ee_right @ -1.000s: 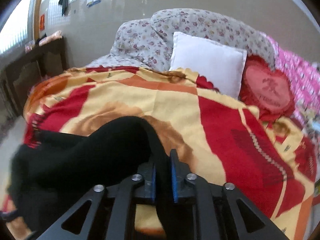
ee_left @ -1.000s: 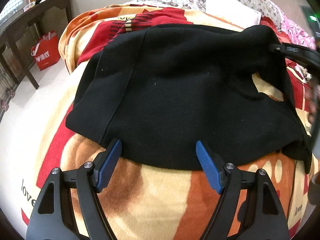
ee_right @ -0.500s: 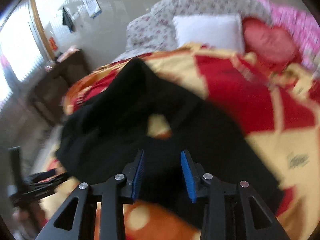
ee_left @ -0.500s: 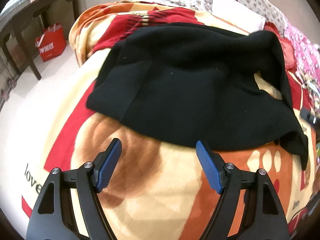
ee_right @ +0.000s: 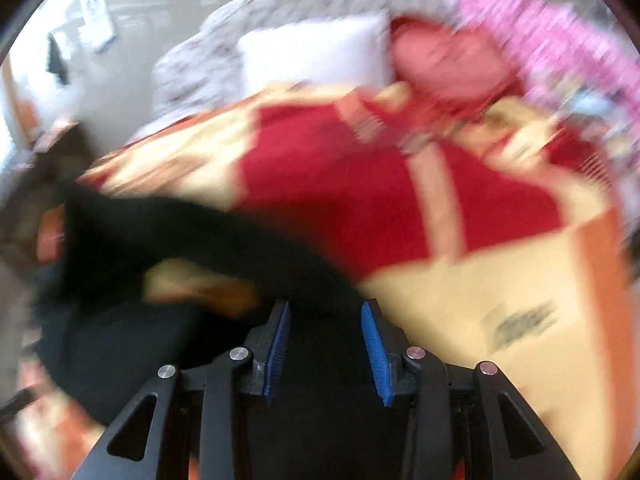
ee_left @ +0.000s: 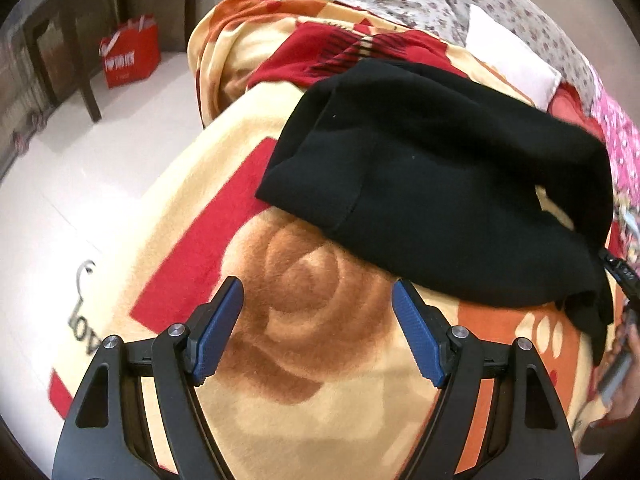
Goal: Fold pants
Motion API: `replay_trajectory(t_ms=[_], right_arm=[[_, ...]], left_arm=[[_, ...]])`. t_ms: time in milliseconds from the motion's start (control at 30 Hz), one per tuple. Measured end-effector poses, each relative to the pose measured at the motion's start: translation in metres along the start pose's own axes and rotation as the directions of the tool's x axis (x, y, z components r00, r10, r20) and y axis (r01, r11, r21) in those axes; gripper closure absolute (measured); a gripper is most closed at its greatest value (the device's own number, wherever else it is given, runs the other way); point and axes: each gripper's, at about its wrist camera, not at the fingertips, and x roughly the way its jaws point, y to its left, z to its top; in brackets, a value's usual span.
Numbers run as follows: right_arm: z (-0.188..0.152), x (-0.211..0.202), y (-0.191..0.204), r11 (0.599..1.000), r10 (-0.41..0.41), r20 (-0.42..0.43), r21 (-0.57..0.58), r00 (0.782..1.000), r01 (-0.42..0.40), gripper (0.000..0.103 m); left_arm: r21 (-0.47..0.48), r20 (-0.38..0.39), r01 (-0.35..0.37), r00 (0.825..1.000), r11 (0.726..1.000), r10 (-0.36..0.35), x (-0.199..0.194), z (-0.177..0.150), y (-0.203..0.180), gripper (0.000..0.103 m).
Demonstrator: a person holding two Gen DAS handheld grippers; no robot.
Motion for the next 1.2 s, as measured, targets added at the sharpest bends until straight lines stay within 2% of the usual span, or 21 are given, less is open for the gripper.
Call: replay_trajectory(t_ms=[33, 100, 167, 300, 333, 433, 467, 533, 600, 633, 767, 833, 900, 933, 967, 1000, 1033, 1100, 1133, 1200], right_arm=[[0.003, 0.003, -0.002, 1.000, 0.002, -0.024, 0.013, 1.000, -0.002, 0.068], [0.001, -0.001, -0.006, 0.992, 0.108, -0.062, 0.070, 0.992, -0.103, 0.068], [-0.009, -0.020, -0.008, 0.979, 0.187, -0.047, 0.092, 0.981, -0.182, 0.068], [-0.038, -0.052, -0.014, 0.964, 0.260, -0.041, 0.065, 0.965, -0.257, 0.065], [-0.043, -0.055, -0.014, 0.964, 0.264, -0.051, 0.061, 0.963, -0.260, 0.064], [-0.053, -0.057, -0.008, 0.982, 0.190, -0.061, 0.002, 0.980, -0.190, 0.064], [-0.055, -0.055, -0.005, 0.978, 0.206, -0.083, -0.009, 0.975, -0.207, 0.063], [-0.057, -0.047, -0.003, 0.960, 0.278, -0.126, 0.010, 0.952, -0.279, 0.063], [-0.059, -0.033, 0.001, 0.931, 0.365, -0.178, 0.058, 0.914, -0.360, 0.063], [-0.058, -0.027, 0.003, 0.929, 0.371, -0.196, 0.069, 0.908, -0.365, 0.063], [-0.045, -0.032, -0.006, 0.937, 0.347, -0.195, 0.112, 0.917, -0.330, 0.063], [-0.038, -0.049, -0.006, 0.913, 0.405, -0.139, 0.118, 0.904, -0.391, 0.063], [-0.036, -0.057, 0.001, 0.889, 0.456, -0.128, 0.103, 0.881, -0.446, 0.063], [-0.037, -0.056, 0.007, 0.894, 0.447, -0.140, 0.081, 0.883, -0.440, 0.063], [-0.039, -0.052, 0.013, 0.922, 0.388, -0.152, 0.048, 0.909, -0.385, 0.063], [-0.040, -0.048, 0.016, 0.956, 0.291, -0.154, 0.012, 0.944, -0.293, 0.063], [-0.043, -0.044, 0.017, 0.986, 0.154, -0.139, -0.033, 0.978, -0.160, 0.063], [-0.047, -0.038, 0.015, 0.994, 0.073, -0.121, -0.073, 0.990, -0.082, 0.063], [-0.049, -0.033, 0.014, 0.992, 0.086, -0.134, -0.079, 0.987, -0.097, 0.063], [-0.051, -0.023, 0.011, 0.981, 0.165, -0.161, -0.070, 0.973, -0.178, 0.064]], left_arm=[[-0.019, -0.006, 0.015, 1.000, 1.000, -0.016, 0.002, 0.001, 0.001, 0.026], [-0.029, 0.008, 0.017, 1.000, 0.999, -0.017, 0.003, 0.004, 0.000, 0.026], [-0.038, 0.008, 0.020, 1.000, 0.999, -0.020, 0.006, 0.009, -0.002, 0.026], [-0.040, 0.010, 0.025, 1.000, 0.999, -0.025, 0.012, 0.018, -0.008, 0.026], [-0.037, 0.011, 0.024, 1.000, 0.999, -0.024, 0.013, 0.019, -0.010, 0.026], [-0.022, 0.010, 0.022, 1.000, 1.000, -0.022, 0.017, 0.023, -0.018, 0.026], [-0.015, 0.008, 0.024, 1.000, 1.000, -0.024, 0.018, 0.024, -0.021, 0.026], [0.000, 0.006, 0.020, 1.000, 1.000, -0.020, 0.019, 0.022, -0.026, 0.026], [0.015, 0.004, 0.012, 1.000, 1.000, -0.013, 0.020, 0.022, -0.031, 0.026], [0.021, 0.003, 0.009, 1.000, 1.000, -0.009, 0.021, 0.023, -0.033, 0.026], [0.028, -0.006, 0.013, 1.000, 1.000, -0.013, 0.022, 0.025, -0.033, 0.026], [0.024, -0.003, 0.015, 1.000, 1.000, -0.015, 0.022, 0.026, -0.031, 0.026], [0.025, 0.002, 0.010, 1.000, 1.000, -0.010, 0.023, 0.026, -0.032, 0.026], [0.029, 0.003, 0.005, 1.000, 1.000, -0.005, 0.023, 0.027, -0.033, 0.026], [0.033, 0.004, 0.002, 1.000, 0.999, -0.002, 0.024, 0.026, -0.034, 0.026], [0.040, 0.003, -0.002, 1.000, 0.999, 0.002, 0.024, 0.026, -0.036, 0.025], [0.045, 0.001, -0.003, 1.000, 0.999, 0.003, 0.024, 0.026, -0.036, 0.025], [0.045, -0.001, 0.003, 1.000, 0.999, -0.003, 0.024, 0.025, -0.036, 0.025], [0.044, -0.001, 0.003, 1.000, 0.999, -0.003, 0.024, 0.025, -0.036, 0.025], [0.046, -0.002, 0.001, 1.000, 0.999, -0.001, 0.024, 0.026, -0.036, 0.025]])
